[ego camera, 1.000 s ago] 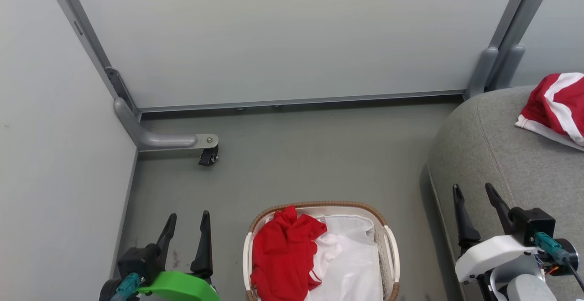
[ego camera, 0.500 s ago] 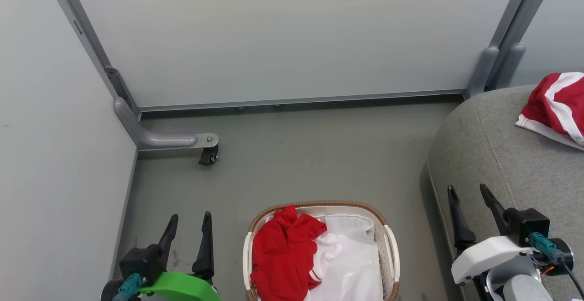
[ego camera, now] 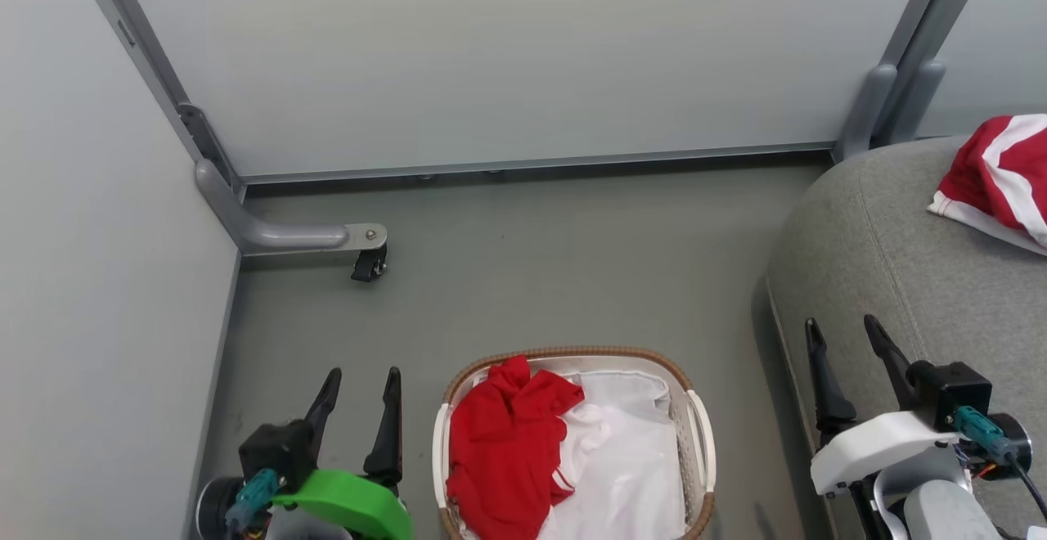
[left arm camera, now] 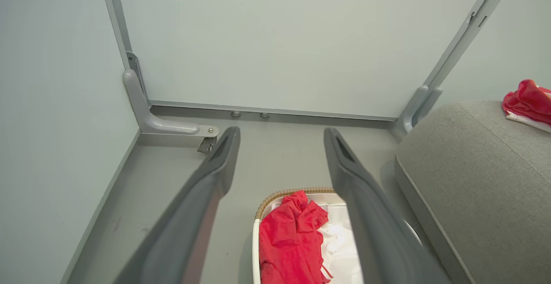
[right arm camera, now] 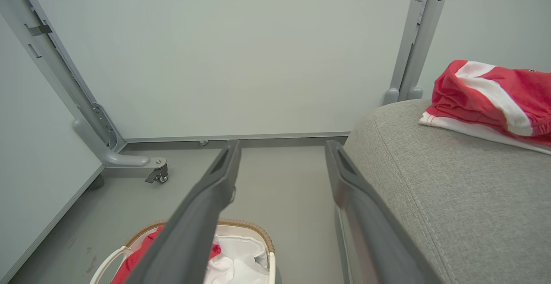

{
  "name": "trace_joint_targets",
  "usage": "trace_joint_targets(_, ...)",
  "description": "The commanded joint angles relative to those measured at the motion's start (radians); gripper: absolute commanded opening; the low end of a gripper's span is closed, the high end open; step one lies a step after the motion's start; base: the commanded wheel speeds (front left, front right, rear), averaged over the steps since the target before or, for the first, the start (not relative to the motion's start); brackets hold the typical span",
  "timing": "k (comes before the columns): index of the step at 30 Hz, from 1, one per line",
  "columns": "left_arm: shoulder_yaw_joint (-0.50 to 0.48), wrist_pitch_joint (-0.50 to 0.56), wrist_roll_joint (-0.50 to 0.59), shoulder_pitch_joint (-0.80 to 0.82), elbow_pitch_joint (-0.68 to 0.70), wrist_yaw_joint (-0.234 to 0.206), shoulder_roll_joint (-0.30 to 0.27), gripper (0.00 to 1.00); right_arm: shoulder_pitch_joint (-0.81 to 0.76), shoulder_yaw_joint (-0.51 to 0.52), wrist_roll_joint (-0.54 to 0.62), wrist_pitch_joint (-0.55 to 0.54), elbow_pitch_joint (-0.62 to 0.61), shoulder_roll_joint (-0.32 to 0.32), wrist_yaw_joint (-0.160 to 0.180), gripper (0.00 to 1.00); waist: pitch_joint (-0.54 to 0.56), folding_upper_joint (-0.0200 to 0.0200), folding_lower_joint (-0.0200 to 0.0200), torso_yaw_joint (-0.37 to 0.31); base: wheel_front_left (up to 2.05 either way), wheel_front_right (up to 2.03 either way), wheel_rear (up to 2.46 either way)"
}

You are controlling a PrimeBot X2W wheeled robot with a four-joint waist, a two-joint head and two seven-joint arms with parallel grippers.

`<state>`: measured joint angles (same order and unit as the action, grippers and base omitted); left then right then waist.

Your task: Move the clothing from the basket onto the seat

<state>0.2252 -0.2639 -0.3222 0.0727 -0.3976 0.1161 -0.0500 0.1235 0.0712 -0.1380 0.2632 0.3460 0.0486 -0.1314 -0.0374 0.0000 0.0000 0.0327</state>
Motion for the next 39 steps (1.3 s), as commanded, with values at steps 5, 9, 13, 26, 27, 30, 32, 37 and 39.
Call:
trace_joint_targets(5,0.023,-0.001,-0.008,0.111,-0.051,0.007,-0.001,1.00,0.051,-0.005,0.014,0.002,-0.020,0.004,0.001,1.00,-0.096,0.0000,0.0000,-0.018,0.00,0.00,0.00)
trace_joint_targets(9,0.062,-0.001,-0.020,0.205,-0.110,0.010,-0.001,1.00,0.095,-0.005,0.027,0.002,-0.032,0.003,0.001,1.00,-0.178,0.0000,0.0000,-0.039,0.00,0.00,0.00)
trace_joint_targets(13,0.123,-0.001,-0.063,0.300,-0.188,0.014,-0.002,1.00,0.146,0.001,0.035,0.002,-0.049,0.003,0.001,1.00,-0.267,0.0000,0.0000,-0.067,0.00,0.00,0.00)
trace_joint_targets(26,0.316,0.022,-0.111,0.577,-0.543,0.015,-0.003,1.00,0.290,-0.034,0.005,0.002,-0.101,0.003,0.001,1.00,-0.542,0.0000,0.0000,-0.175,0.00,0.00,0.00)
trace_joint_targets(27,0.329,0.028,-0.116,0.594,-0.571,0.015,-0.003,1.00,0.301,-0.041,0.001,0.002,-0.104,0.003,0.001,1.00,-0.564,0.0000,0.0000,-0.186,0.00,0.00,0.00)
trace_joint_targets(30,0.369,0.047,-0.116,0.639,-0.634,0.015,-0.004,1.00,0.331,-0.061,-0.010,0.002,-0.115,0.003,0.001,1.00,-0.622,0.0000,0.0000,-0.215,0.00,0.00,0.00)
trace_joint_targets(32,0.405,0.061,-0.105,0.661,-0.666,0.013,-0.004,1.00,0.346,-0.069,-0.017,0.002,-0.122,0.003,0.001,1.00,-0.652,0.0000,0.0000,-0.231,0.00,0.00,0.00)
trace_joint_targets(37,0.474,0.108,-0.112,0.692,-0.715,0.011,-0.004,1.00,0.375,-0.090,-0.035,0.002,-0.138,0.003,0.001,1.00,-0.720,0.0000,0.0000,-0.260,0.00,0.00,0.00)
trace_joint_targets(39,0.490,0.120,-0.115,0.705,-0.734,0.003,-0.004,1.00,0.387,-0.102,-0.042,0.002,-0.146,0.003,0.001,1.00,-0.748,0.0000,0.0000,-0.271,0.00,0.00,0.00)
